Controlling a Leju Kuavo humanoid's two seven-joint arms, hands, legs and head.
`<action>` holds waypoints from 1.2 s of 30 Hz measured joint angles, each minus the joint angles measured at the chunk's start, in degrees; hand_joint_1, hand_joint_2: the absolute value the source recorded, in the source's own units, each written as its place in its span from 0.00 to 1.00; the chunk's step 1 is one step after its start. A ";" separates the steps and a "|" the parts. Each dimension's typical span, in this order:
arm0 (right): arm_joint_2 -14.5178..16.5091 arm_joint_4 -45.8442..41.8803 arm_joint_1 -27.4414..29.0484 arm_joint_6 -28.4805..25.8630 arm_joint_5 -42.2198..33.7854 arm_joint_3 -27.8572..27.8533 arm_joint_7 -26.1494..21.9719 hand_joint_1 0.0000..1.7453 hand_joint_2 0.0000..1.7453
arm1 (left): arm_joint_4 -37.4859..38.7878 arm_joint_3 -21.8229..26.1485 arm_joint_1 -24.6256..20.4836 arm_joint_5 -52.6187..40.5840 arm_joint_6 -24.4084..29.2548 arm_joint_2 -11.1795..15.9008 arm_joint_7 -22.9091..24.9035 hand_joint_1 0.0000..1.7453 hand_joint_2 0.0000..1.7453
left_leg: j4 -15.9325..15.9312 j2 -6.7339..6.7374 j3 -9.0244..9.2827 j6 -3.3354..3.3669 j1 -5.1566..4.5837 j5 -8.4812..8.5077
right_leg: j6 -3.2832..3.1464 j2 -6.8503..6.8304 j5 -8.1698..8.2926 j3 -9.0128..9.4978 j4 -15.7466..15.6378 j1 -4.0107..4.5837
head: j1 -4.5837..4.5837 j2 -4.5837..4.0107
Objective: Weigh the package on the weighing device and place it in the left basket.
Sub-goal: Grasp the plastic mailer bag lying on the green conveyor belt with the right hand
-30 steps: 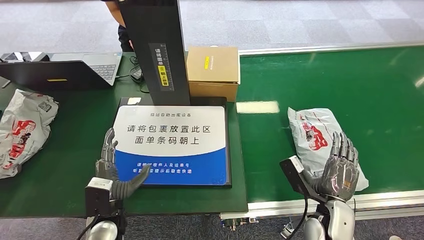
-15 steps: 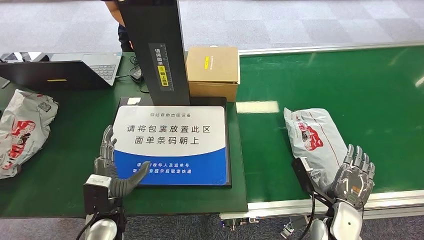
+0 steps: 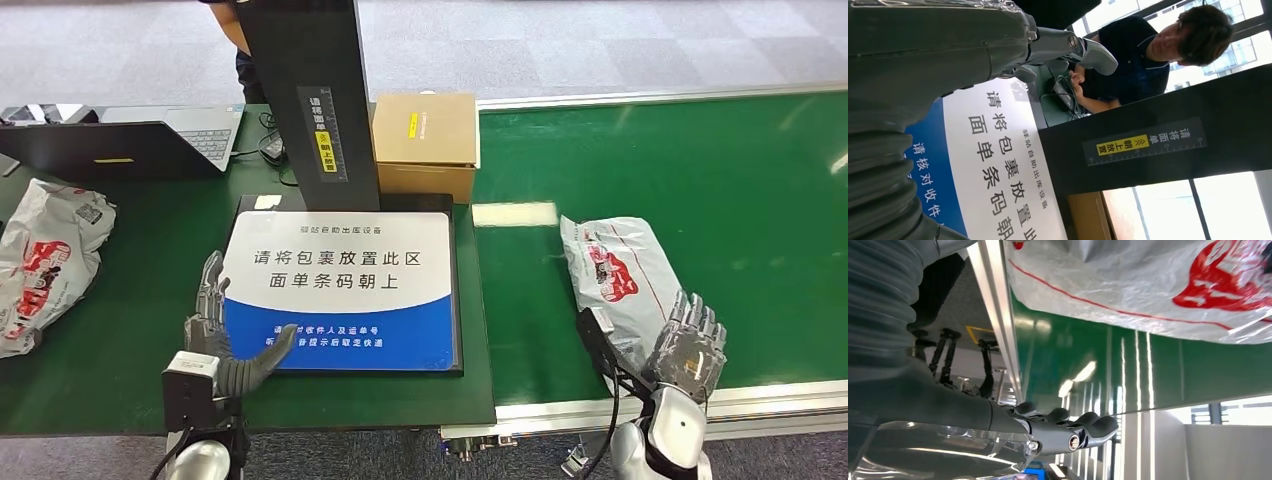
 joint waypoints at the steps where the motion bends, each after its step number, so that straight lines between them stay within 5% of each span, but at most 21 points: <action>1: -0.08 0.89 -0.55 0.09 -0.02 0.05 -0.73 0.00 1.00 | 0.00 0.03 -0.06 -0.01 -0.01 -0.01 -0.05 0.00 1.00 | 0.00 0.00 0.00 0.00 0.00 0.00 | 0.00 0.00 0.00 0.00 0.00 0.00 | 0.01 0.00; 7: -0.83 6.40 -4.09 0.69 0.05 0.44 -1.51 0.00 1.00 | 0.00 0.21 -0.83 0.15 0.01 -0.01 -0.21 0.00 1.00 | 0.01 0.00 0.01 0.00 0.00 0.01 | 0.00 0.00 0.00 0.02 0.01 0.00 | 0.00 0.00; 20: -6.04 20.07 -9.57 0.79 0.05 2.30 10.21 0.00 1.00 | -1.06 0.70 -0.54 0.23 0.57 -0.01 0.80 0.00 1.00 | 0.02 -0.01 0.00 0.01 0.00 0.00 | 0.01 -0.03 -0.01 0.02 0.00 0.00 | 0.00 0.00; 29: -6.80 22.06 -9.31 1.93 0.06 2.10 12.02 0.00 1.00 | -1.07 0.52 -0.74 -0.10 0.38 -0.02 1.39 0.00 1.00 | 0.03 -0.01 0.03 0.01 0.00 0.00 | 0.01 -0.02 -0.01 0.02 0.00 0.00 | 0.00 0.00; 31: -6.75 22.06 -9.00 2.11 0.07 1.80 11.86 0.18 1.00 | -1.07 0.34 -0.74 -0.13 0.37 -0.03 1.39 0.00 1.00 | 0.03 -0.01 0.03 0.01 0.00 0.00 | 0.01 -0.02 -0.01 0.02 0.00 0.00 | 0.00 0.00; 34: -6.69 22.06 -8.59 2.54 0.07 1.47 11.62 0.74 1.00 | -1.07 -0.07 -0.89 -0.22 0.23 -0.03 1.39 0.00 1.00 | 0.03 -0.01 0.02 0.01 0.00 0.00 | 0.01 -0.02 -0.01 0.02 0.00 -0.01 | 0.01 0.00; 36: -6.66 22.06 -8.42 2.72 0.07 1.36 11.22 0.87 1.00 | -1.06 -0.22 -1.27 -0.29 0.10 -0.03 1.51 0.00 1.00 | 0.03 -0.01 0.02 0.01 0.00 0.00 | 0.01 -0.02 -0.01 0.02 0.00 -0.01 | 0.01 0.00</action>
